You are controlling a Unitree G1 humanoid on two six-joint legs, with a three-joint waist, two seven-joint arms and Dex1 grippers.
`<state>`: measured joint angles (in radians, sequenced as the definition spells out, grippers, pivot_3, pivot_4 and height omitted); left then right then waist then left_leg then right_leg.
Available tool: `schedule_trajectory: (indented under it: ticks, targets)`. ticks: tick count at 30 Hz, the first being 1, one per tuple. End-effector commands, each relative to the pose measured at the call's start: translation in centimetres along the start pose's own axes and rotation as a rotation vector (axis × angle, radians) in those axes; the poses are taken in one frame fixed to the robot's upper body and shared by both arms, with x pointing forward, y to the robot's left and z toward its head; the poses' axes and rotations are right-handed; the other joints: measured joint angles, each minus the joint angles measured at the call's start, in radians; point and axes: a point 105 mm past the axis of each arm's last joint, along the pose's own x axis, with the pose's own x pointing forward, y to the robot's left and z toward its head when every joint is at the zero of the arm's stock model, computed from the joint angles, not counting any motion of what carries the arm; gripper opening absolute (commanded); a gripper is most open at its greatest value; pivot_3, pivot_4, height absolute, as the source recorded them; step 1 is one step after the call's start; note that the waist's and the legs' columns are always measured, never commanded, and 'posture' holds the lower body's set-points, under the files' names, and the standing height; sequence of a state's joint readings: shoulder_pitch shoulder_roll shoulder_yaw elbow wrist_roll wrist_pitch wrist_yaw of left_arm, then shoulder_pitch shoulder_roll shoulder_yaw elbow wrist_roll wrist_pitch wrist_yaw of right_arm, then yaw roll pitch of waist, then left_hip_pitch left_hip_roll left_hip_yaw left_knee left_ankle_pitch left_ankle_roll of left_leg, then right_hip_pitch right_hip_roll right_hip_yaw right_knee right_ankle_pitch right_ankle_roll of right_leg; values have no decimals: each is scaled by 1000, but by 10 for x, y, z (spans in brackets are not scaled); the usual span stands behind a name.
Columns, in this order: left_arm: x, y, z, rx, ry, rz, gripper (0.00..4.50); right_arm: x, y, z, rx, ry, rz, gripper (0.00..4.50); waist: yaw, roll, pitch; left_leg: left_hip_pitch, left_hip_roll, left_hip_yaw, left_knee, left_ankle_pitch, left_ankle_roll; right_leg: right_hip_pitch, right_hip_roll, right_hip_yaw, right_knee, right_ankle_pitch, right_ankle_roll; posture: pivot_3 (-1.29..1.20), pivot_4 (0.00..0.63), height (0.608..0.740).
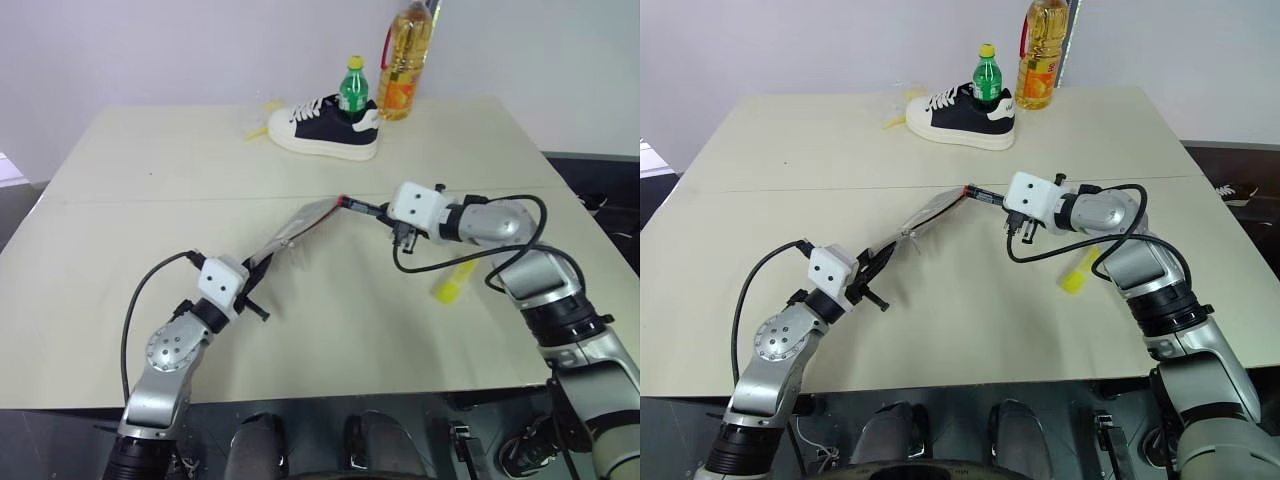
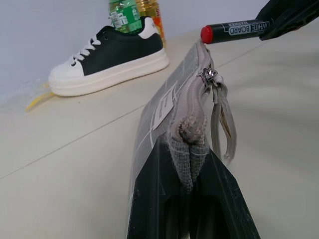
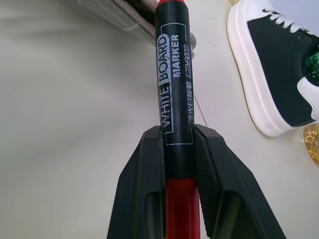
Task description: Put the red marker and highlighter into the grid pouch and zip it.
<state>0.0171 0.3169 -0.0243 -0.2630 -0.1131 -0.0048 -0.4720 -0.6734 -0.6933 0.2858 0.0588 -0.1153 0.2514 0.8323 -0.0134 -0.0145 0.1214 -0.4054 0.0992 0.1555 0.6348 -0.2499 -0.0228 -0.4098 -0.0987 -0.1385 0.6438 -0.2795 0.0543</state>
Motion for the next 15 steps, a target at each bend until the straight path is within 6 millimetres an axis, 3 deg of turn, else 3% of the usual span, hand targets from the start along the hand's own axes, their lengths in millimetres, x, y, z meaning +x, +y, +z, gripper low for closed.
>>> schedule_trajectory:
  ticks: [1,9,15]
  targets:
    - [1,-3,17,17,-58,-15,0,0,-4,9,-55,-21,-9,297,0,0,0,0,0,0,0,0,0,0,0,0,0,0,0,0,150,705]
    - [0,-7,18,29,-51,-37,0,1,-1,13,-134,-27,5,297,0,0,0,0,0,0,0,0,0,0,0,0,0,0,0,0,150,705]
    - [-1,-16,16,91,-26,-132,0,3,10,24,-311,-46,62,297,0,0,0,0,0,0,0,0,0,0,0,0,0,0,0,0,150,705]
